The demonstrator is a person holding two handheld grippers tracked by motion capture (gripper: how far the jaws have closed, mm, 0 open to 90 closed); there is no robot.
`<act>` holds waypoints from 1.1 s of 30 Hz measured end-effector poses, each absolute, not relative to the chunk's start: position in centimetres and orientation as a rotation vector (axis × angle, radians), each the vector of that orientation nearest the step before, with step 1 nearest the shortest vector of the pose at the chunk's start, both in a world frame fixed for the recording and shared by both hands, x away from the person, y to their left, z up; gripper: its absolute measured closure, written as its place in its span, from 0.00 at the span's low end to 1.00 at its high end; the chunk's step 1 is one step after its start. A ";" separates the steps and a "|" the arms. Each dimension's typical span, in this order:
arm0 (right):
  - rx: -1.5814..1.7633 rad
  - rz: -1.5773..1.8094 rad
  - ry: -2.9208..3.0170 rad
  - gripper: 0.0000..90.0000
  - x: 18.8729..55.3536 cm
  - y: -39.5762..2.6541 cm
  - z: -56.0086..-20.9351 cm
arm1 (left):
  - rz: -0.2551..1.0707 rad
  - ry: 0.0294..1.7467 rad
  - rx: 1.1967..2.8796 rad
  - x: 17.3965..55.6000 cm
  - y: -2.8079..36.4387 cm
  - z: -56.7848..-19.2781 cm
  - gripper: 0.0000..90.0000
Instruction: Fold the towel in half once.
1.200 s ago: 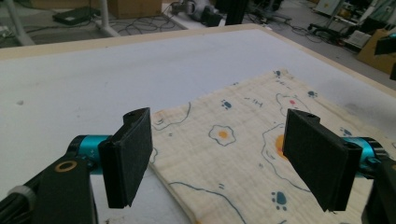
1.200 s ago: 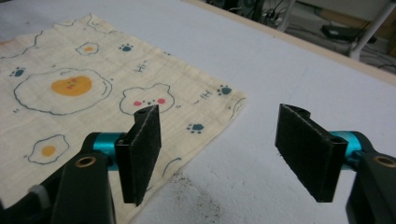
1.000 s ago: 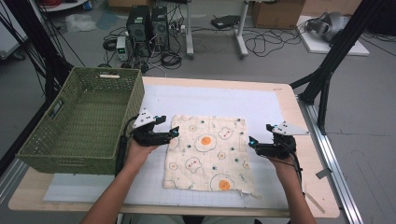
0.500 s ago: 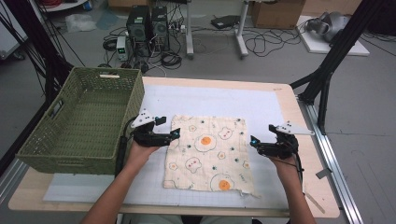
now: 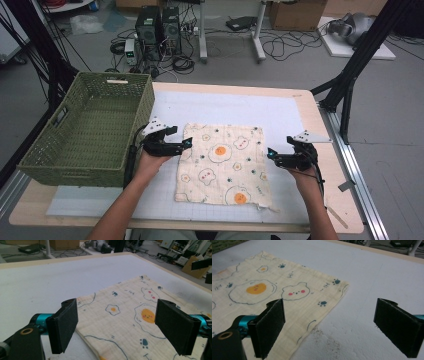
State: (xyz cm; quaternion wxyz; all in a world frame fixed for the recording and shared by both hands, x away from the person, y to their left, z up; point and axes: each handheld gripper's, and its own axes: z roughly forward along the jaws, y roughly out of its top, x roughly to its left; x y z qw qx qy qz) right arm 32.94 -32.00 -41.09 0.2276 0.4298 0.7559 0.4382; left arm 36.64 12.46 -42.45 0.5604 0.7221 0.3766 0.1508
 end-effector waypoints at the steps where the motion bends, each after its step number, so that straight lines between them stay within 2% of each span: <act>1: 1.178 1.201 2.086 0.10 33.0 -32.0 -41.1 | 0.358 0.893 1.702 36.7 12.5 -42.5 0.22; 10: 1.182 1.214 2.081 0.10 32.8 -32.1 -41.0 | 0.390 0.996 1.692 38.2 12.7 -43.3 0.27; 15: 1.184 1.207 2.089 0.10 32.9 -32.0 -41.1 | 0.394 1.096 1.760 39.5 12.4 -44.9 0.32; 25: 1.196 1.194 2.099 0.10 33.0 -32.0 -41.3 | 0.421 1.151 1.814 43.0 10.8 -44.2 0.38; 33: 1.206 1.191 2.099 0.11 33.2 -32.1 -41.4 | 0.431 1.127 1.919 45.2 9.6 -44.6 0.52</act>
